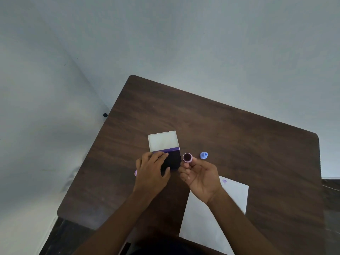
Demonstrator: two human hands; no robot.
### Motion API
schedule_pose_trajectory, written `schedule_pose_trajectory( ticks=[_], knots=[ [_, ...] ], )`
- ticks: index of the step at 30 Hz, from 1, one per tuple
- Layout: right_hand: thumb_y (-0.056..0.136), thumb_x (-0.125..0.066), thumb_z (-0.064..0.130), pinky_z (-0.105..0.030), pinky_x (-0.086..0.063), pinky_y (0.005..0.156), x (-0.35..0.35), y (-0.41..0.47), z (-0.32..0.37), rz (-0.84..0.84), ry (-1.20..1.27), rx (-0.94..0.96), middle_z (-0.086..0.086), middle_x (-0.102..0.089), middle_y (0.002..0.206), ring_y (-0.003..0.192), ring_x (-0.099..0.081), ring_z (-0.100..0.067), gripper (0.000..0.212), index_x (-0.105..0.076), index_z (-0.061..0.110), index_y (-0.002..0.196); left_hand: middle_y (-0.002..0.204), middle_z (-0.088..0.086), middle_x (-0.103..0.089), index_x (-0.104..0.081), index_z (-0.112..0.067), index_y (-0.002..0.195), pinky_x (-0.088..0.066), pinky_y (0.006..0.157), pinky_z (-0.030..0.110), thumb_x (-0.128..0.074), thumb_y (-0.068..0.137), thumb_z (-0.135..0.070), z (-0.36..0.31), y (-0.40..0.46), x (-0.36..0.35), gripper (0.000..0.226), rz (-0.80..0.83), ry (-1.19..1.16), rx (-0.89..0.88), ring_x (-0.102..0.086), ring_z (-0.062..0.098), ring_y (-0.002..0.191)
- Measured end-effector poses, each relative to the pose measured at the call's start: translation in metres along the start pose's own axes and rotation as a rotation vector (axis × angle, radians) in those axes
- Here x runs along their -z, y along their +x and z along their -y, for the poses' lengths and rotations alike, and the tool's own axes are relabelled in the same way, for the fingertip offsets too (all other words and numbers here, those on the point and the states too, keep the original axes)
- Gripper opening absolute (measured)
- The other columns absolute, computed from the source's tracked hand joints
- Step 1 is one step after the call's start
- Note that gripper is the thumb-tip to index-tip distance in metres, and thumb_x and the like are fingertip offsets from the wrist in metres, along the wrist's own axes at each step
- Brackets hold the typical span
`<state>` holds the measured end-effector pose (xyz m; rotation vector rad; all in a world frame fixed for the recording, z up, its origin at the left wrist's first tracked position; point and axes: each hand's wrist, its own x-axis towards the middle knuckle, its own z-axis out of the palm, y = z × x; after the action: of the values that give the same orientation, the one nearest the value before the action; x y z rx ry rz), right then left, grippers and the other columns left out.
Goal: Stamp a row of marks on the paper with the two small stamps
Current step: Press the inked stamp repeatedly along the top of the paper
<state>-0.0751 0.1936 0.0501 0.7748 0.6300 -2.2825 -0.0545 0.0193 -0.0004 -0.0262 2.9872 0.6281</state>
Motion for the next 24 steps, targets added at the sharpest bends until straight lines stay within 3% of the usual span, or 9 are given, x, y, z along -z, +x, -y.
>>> schedule_pose_trajectory(
  ticks=[4,8,11,13,15,19,24],
  knots=[
    [0.084,-0.056,0.016,-0.027,-0.040,0.055,0.001,-0.013,0.005,0.108,0.063,0.038,-0.012,-0.050,0.079,0.064,-0.044,-0.017,0.018,-0.060,0.004,0.097,0.119,-0.002,-0.068,-0.066,-0.021,0.117,-0.042,0.093,0.037,-0.074,0.079,-0.033,-0.020,-0.005,0.000,0.040,-0.029,-0.065,-0.033,-0.058,0.022,0.110],
    [0.089,-0.053,0.016,-0.028,-0.044,0.059,0.010,-0.026,0.009,0.048,0.066,0.066,-0.013,-0.054,0.080,0.065,-0.045,-0.018,0.021,-0.068,0.002,0.093,0.110,0.000,-0.071,-0.069,-0.018,0.110,-0.047,0.087,0.037,-0.076,0.079,-0.025,-0.039,-0.010,-0.005,0.033,0.005,-0.090,-0.113,-0.063,0.024,0.102],
    [0.086,-0.060,0.013,-0.028,-0.051,0.061,0.023,-0.040,0.015,-0.113,-0.019,0.144,-0.014,-0.061,0.079,0.063,-0.054,-0.018,0.021,-0.072,-0.001,0.095,0.107,0.003,-0.072,-0.069,-0.015,0.108,-0.049,0.086,0.037,-0.077,0.079,-0.024,-0.056,-0.014,-0.011,0.031,0.106,-0.060,-0.189,-0.066,0.027,0.098],
    [0.088,-0.063,0.011,-0.028,-0.052,0.063,0.040,-0.049,0.021,-0.251,-0.182,0.265,-0.015,-0.064,0.081,0.064,-0.057,-0.018,0.021,-0.072,-0.002,0.101,0.123,0.005,-0.064,-0.063,-0.013,0.120,-0.041,0.099,0.037,-0.070,0.086,-0.027,-0.073,-0.015,-0.013,0.037,0.237,-0.078,-0.215,-0.060,0.027,0.112],
    [0.087,-0.067,0.010,-0.028,-0.046,0.057,0.061,-0.058,0.026,-0.394,-0.319,0.425,-0.015,-0.066,0.078,0.060,-0.053,-0.017,0.019,-0.074,-0.001,0.100,0.139,0.000,-0.053,-0.054,-0.015,0.134,-0.029,0.110,0.029,-0.057,0.095,-0.031,-0.082,-0.017,-0.021,0.042,0.332,-0.113,-0.236,-0.049,0.020,0.127],
    [0.078,-0.078,0.020,-0.030,-0.047,0.054,0.106,-0.079,0.031,-0.695,-0.598,0.640,-0.013,-0.067,0.064,0.053,-0.049,-0.021,0.011,-0.078,0.012,0.086,0.136,-0.005,-0.059,-0.058,-0.024,0.133,-0.038,0.107,0.030,-0.051,0.096,-0.030,-0.102,-0.025,-0.040,0.038,0.375,-0.042,-0.480,-0.052,0.013,0.125],
    [0.083,-0.073,0.032,-0.011,-0.048,0.048,0.135,-0.086,0.029,-0.940,-0.761,0.675,0.008,-0.074,0.073,0.062,-0.070,-0.009,0.014,-0.072,0.017,0.083,0.149,-0.006,-0.047,-0.049,-0.026,0.140,-0.026,0.116,0.040,-0.051,0.094,-0.039,-0.126,-0.023,-0.060,0.047,0.464,0.130,-0.559,-0.042,0.017,0.137]
  ],
)
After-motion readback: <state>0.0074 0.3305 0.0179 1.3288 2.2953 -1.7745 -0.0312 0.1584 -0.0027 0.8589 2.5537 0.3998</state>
